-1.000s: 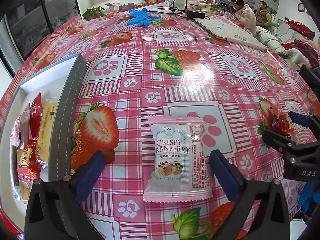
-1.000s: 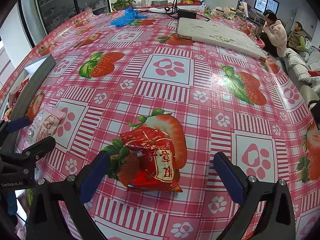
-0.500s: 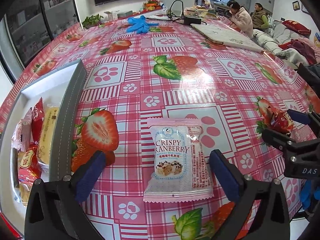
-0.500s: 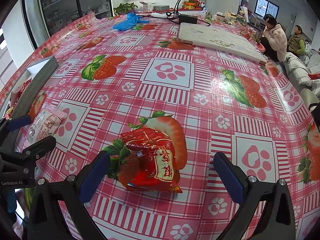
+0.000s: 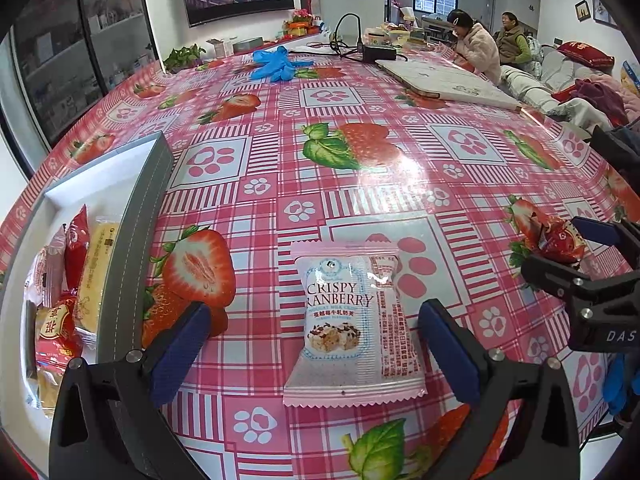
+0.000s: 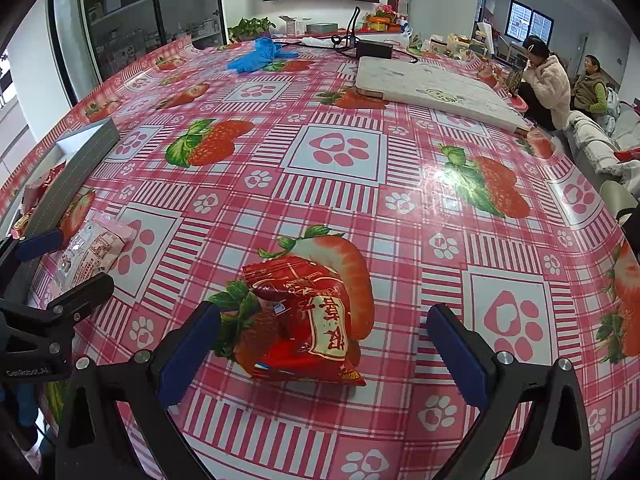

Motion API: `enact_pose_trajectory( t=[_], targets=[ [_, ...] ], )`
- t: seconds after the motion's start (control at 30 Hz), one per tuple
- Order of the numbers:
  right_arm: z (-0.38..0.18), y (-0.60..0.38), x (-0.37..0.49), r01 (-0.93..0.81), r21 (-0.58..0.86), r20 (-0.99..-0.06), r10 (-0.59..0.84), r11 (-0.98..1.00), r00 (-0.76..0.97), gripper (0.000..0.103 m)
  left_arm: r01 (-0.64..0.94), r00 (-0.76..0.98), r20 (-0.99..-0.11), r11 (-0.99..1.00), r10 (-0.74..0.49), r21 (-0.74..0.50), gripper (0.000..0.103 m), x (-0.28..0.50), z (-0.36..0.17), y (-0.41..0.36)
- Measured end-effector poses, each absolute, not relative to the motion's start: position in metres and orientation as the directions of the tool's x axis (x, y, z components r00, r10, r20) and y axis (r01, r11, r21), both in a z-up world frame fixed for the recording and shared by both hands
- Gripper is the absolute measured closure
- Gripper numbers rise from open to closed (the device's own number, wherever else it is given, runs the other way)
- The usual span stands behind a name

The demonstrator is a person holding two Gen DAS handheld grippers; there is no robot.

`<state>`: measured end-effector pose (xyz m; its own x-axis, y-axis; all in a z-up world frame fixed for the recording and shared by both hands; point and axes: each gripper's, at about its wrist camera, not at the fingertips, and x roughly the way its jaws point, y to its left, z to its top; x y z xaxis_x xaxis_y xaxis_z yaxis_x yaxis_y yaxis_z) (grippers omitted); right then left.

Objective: Organize snacks

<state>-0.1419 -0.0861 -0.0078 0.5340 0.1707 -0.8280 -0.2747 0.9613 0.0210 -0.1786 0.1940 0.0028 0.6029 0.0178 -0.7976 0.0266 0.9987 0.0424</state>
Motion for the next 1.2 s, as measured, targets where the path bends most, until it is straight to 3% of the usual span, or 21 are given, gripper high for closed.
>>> enact_pose_trajectory(
  t=[1.2],
  targets=[
    [-0.0076,-0.0853,-0.1387,-0.281,0.020,-0.844,0.167,0.960,0.510,0.000,0.043,0.592,-0.806,0.999,-0.002,0.030,0.000,-0.1778,0.0018,0.1914]
  ],
)
